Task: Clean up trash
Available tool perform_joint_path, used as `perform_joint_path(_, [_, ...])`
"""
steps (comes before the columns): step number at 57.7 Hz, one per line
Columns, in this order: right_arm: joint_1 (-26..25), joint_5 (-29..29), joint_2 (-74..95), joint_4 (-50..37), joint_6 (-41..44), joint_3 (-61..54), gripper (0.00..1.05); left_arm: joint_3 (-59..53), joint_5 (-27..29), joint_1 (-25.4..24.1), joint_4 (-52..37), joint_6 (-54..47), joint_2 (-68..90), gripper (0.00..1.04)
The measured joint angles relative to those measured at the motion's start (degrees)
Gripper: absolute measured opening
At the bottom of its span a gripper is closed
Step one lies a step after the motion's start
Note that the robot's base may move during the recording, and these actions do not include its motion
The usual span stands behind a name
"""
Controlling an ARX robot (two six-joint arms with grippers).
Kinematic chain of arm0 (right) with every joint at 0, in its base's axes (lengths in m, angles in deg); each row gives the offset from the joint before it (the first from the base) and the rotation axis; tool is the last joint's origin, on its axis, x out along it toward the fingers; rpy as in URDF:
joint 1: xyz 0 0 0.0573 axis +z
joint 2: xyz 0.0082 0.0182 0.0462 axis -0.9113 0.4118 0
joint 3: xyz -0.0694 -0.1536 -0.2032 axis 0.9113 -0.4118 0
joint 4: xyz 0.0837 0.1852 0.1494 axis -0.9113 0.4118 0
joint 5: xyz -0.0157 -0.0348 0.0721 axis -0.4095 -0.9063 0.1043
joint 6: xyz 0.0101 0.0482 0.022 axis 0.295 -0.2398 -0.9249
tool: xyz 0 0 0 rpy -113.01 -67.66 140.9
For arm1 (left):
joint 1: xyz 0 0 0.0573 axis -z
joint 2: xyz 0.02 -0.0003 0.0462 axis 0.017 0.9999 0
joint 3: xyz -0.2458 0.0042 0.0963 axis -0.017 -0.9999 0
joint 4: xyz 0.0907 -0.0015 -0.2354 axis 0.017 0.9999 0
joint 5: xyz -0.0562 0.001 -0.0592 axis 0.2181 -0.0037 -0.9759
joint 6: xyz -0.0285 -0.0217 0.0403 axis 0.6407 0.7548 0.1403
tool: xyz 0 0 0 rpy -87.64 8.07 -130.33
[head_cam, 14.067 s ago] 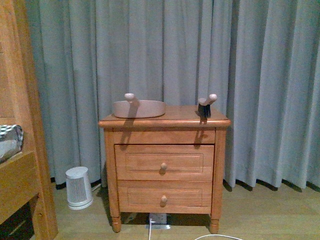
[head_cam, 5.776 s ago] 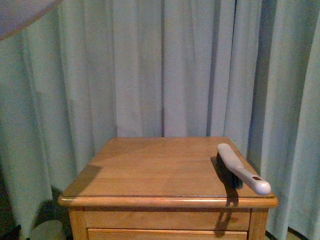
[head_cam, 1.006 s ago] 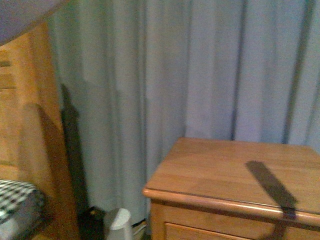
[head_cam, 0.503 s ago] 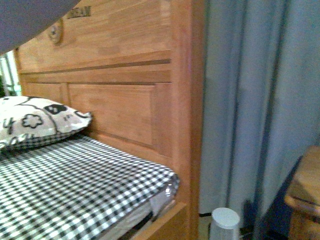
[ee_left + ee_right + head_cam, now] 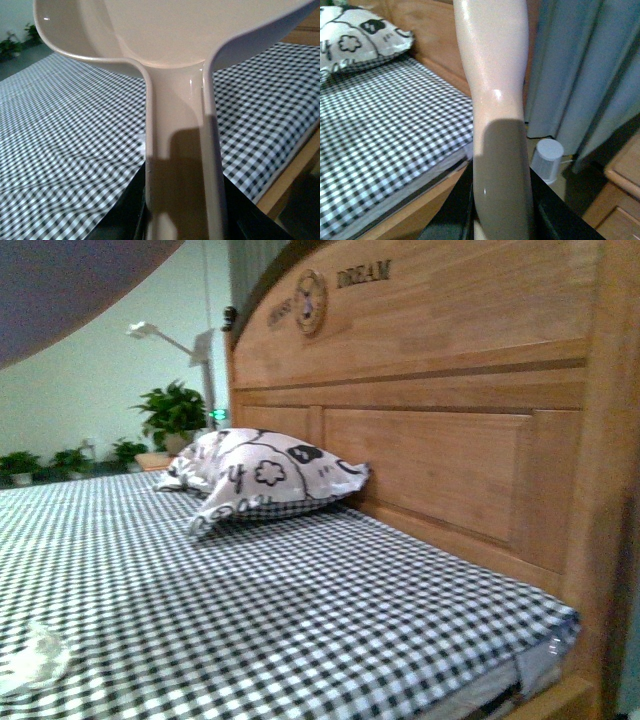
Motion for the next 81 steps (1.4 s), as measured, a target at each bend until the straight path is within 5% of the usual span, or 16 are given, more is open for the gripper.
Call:
perform_joint_path(40, [0.0,-0.3,0.0,0.0,0.0,0.0,0.21,-0.1,-0.5,0.0,0.0,0.0,0.1,0.27])
perform_joint_path(50, [0.0,-0.1,0.0,0.0,0.0,0.0,0.21,0.1,-8.6,-4.9,-1.0,4.3,4.3,0.27])
perform_joint_path(63, [0.0,-0.1,0.0,0.0,0.0,0.0,0.21,0.7,-9.5,-7.4,-8.1,-6.6,18.4,0.27])
perform_joint_path(81, [0.0,-0.1,0.0,0.0,0.0,0.0,0.21,7.6,-5.7,-0.6,-6.8,-20.5,35.7,0.27])
